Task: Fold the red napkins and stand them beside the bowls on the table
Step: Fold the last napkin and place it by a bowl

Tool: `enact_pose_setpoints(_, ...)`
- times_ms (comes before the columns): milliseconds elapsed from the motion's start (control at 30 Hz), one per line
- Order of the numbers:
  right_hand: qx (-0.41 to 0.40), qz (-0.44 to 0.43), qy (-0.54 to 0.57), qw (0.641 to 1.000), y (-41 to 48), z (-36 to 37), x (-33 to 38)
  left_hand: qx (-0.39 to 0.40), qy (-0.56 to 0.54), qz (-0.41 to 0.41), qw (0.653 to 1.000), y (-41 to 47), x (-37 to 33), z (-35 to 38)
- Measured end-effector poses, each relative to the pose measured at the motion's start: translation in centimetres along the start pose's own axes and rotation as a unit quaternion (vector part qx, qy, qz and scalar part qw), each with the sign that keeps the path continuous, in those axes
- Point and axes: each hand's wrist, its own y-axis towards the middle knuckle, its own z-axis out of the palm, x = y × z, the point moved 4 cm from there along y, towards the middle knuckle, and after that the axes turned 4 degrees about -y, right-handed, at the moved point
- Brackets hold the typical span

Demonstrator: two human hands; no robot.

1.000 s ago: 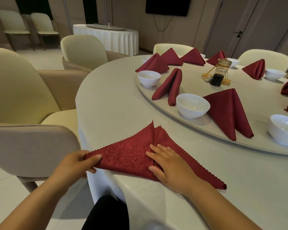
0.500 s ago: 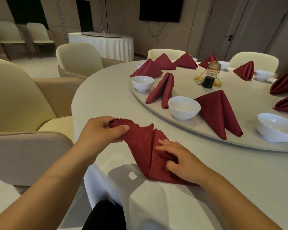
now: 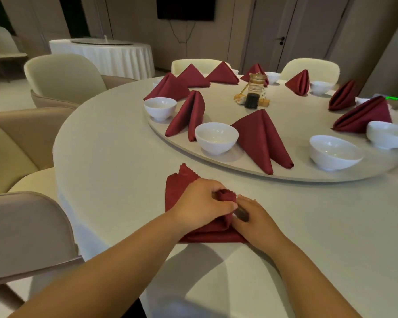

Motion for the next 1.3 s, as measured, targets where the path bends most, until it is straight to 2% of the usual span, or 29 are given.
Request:
enact_pose_setpoints(133,-0.081,0.057,0.136,0.986,-0.4,-2.0,-1.4,0.029,0.025,0.008,0.999,0.2,1.2,2.4)
enact_pose_setpoints(233,-0.158,0.086,0.240,0.954,-0.8,-3.4,-1.5,0.046,0.008,0.006,0.999,0.0,1.7,3.2)
enact_pose_setpoints(367,-0.136,0.047,0.282,0.948,-1.2,-4.0,-0.2,0.105,0.029,0.038,0.993,-0.8,1.6,3.3)
enact_pose_setpoints(433,-0.122,0.054,0.228,0.965,-1.1,-3.5,-0.4,0.115,0.042,0.046,0.991,-1.0,1.8,3.0)
enact_pose_setpoints(533,-0.111,0.060,0.033,0.991,-0.9,-2.8,-0.8,0.116,0.062,0.064,0.989,-1.1,2.4,2.9)
enact_pose_setpoints(600,-0.082,0.043,-0.136,0.986,-0.9,-2.2,-0.9,0.102,0.067,0.076,0.990,-1.3,2.7,2.7)
enact_pose_setpoints(667,-0.049,0.039,-0.248,0.967,-0.9,-1.7,-0.8,0.061,0.097,0.129,0.985,-1.4,2.8,2.0)
enact_pose_setpoints(700,-0.044,0.046,-0.269,0.961,-0.8,-1.5,-0.8,0.037,0.132,0.165,0.977,-1.3,3.1,1.5)
enact_pose_setpoints(767,-0.046,0.064,-0.283,0.956,-0.8,-1.4,-0.7,0.046,0.258,0.227,0.938,-1.2,4.3,1.2)
enact_pose_setpoints(800,-0.045,0.067,-0.288,0.954,-0.7,-1.3,-0.6,0.069,0.307,0.220,0.923,-0.9,4.7,1.1)
enact_pose_setpoints(867,-0.041,0.072,-0.294,0.952,-0.7,-1.3,-0.5,0.128,0.338,0.180,0.915,-0.6,5.3,1.2)
enact_pose_setpoints(967,-0.032,0.081,-0.308,0.947,-0.7,-1.3,-0.4,0.172,0.402,0.133,0.889,0.4,5.6,1.2)
enact_pose_setpoints(1100,-0.014,0.094,-0.335,0.937,-0.9,-1.3,-0.3,0.152,0.421,0.096,0.889,2.6,7.3,-1.1)
enact_pose_setpoints(1200,-0.015,0.094,-0.344,0.934,-1.2,-1.5,-0.3,0.121,0.382,0.028,0.916,4.4,9.2,-3.8)
enact_pose_setpoints(1300,-0.002,0.082,-0.344,0.935,-1.4,-2.0,-0.1,0.107,0.342,0.027,0.933,5.1,10.0,-4.8)
